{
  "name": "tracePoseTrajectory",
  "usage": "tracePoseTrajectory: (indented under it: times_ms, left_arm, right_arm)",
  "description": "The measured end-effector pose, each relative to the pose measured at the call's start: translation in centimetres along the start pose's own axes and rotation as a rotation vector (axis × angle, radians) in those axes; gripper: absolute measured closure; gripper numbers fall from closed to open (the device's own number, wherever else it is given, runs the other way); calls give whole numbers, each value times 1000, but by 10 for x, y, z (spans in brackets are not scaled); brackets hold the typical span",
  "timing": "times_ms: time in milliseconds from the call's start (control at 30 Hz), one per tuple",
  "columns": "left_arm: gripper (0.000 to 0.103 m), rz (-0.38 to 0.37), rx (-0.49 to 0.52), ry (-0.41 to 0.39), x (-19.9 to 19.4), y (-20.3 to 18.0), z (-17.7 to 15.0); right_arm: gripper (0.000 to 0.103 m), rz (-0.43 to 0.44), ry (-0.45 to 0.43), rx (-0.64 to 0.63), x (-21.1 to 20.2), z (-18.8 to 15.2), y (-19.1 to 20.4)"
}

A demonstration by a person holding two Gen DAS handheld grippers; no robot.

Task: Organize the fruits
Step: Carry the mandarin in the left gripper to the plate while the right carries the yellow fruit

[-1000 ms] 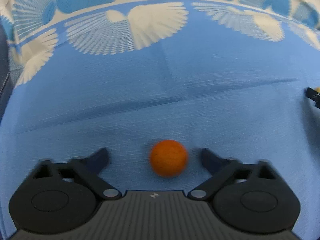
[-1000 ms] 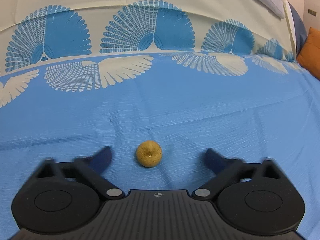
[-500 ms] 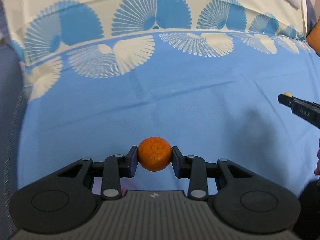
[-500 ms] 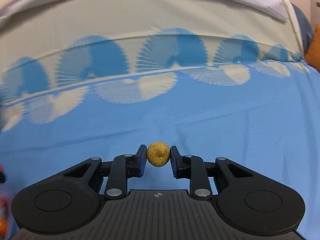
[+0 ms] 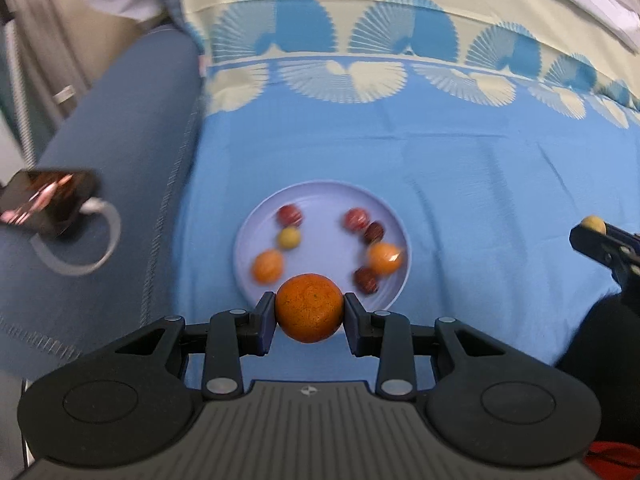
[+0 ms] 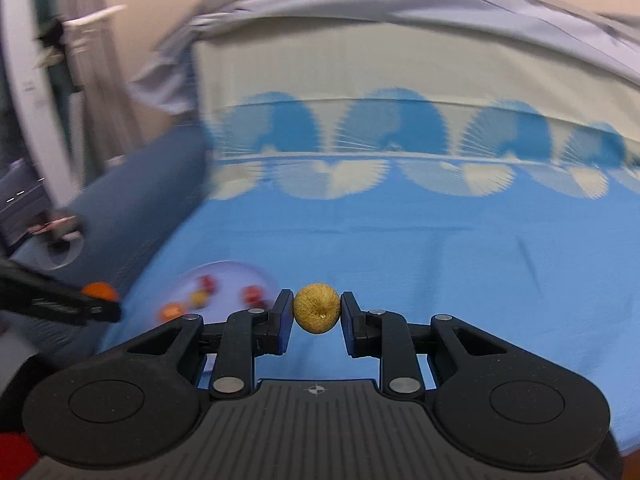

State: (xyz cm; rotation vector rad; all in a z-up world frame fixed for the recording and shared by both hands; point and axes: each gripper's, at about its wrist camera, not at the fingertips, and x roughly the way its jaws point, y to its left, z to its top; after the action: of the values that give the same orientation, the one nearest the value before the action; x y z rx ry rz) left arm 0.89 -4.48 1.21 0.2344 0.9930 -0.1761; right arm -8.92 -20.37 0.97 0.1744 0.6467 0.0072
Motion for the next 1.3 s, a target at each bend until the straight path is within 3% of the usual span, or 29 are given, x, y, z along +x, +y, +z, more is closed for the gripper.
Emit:
tracePoseTrajectory:
  times_ms: [100, 333, 733, 1300]
  left_arm:
    - [64, 15, -12, -11, -19, 7, -19]
    - [64, -12, -62, -1, -46, 18, -57]
    - [64, -35, -88, -78, -72, 24, -69]
    - [64, -73, -120, -36, -56, 37, -72]
  right_arm:
    - [76, 58, 2, -45, -20, -8, 28]
    - [76, 82, -7, -210, -53, -29, 74]
    - [76, 52, -53, -245, -74, -32, 88]
    - [76, 59, 21, -261, -58, -32, 94]
